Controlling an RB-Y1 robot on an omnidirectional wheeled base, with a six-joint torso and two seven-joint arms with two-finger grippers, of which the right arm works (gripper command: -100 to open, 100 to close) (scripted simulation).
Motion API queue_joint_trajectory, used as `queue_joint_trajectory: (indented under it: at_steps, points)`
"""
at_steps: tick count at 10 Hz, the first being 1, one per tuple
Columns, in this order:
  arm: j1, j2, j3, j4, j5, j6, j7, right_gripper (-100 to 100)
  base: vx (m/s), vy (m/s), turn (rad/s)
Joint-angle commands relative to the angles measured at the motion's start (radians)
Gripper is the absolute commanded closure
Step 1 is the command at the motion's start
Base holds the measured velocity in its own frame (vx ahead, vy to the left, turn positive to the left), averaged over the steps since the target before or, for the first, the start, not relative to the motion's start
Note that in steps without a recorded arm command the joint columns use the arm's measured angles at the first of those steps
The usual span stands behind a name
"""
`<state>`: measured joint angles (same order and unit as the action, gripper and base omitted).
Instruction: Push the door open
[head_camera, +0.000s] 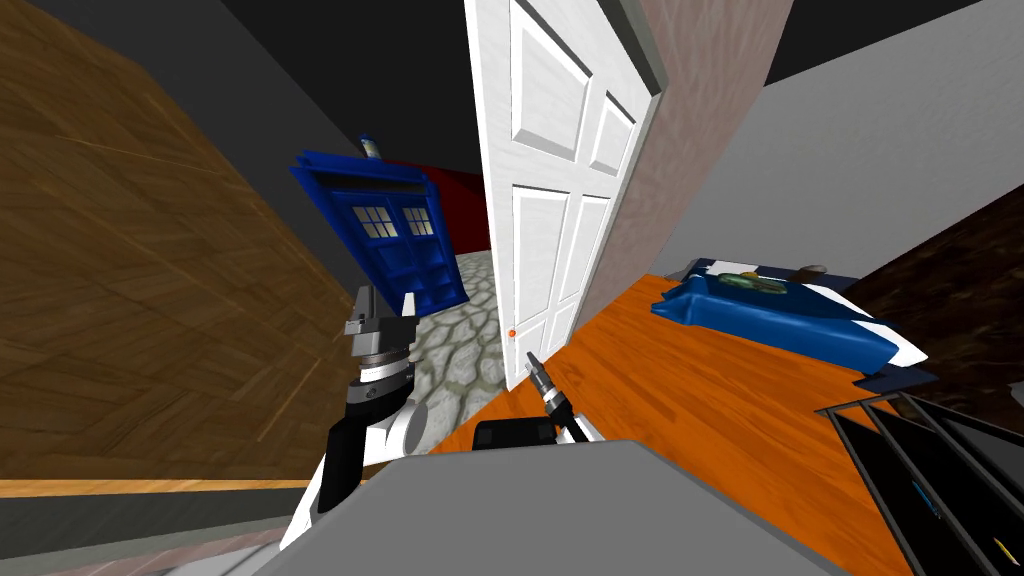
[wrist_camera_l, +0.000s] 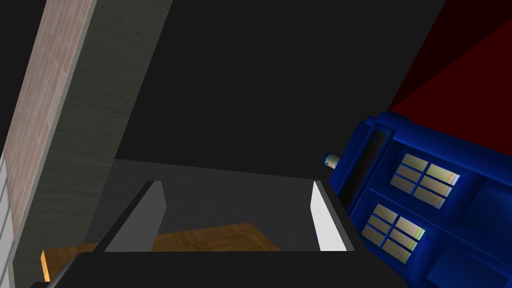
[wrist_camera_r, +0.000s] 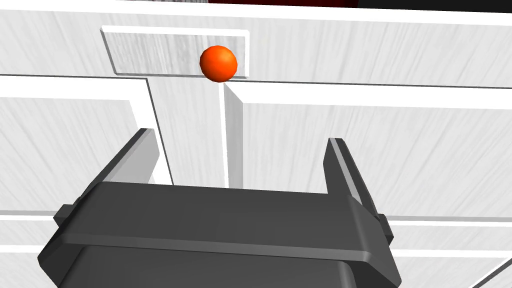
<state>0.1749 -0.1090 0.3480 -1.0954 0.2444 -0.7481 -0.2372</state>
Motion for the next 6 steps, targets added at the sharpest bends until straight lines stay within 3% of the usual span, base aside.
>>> queue_joint_trajectory:
  at_steps: [1,3,4,6]
  points:
    - [-0.006,-0.006,0.017,0.028,0.010,-0.004,-0.008,-100,0.138,-0.079,0.040]
    - [-0.018,-0.007,0.034,0.077,0.020,-0.016,-0.012,-100,0.139,-0.090,0.034]
    - [-0.014,-0.003,0.028,0.065,0.017,-0.016,-0.006,-100,0.065,-0.042,0.013]
    - [-0.020,0.003,0.025,0.079,0.015,-0.019,-0.002,-100,0.135,0.057,0.029]
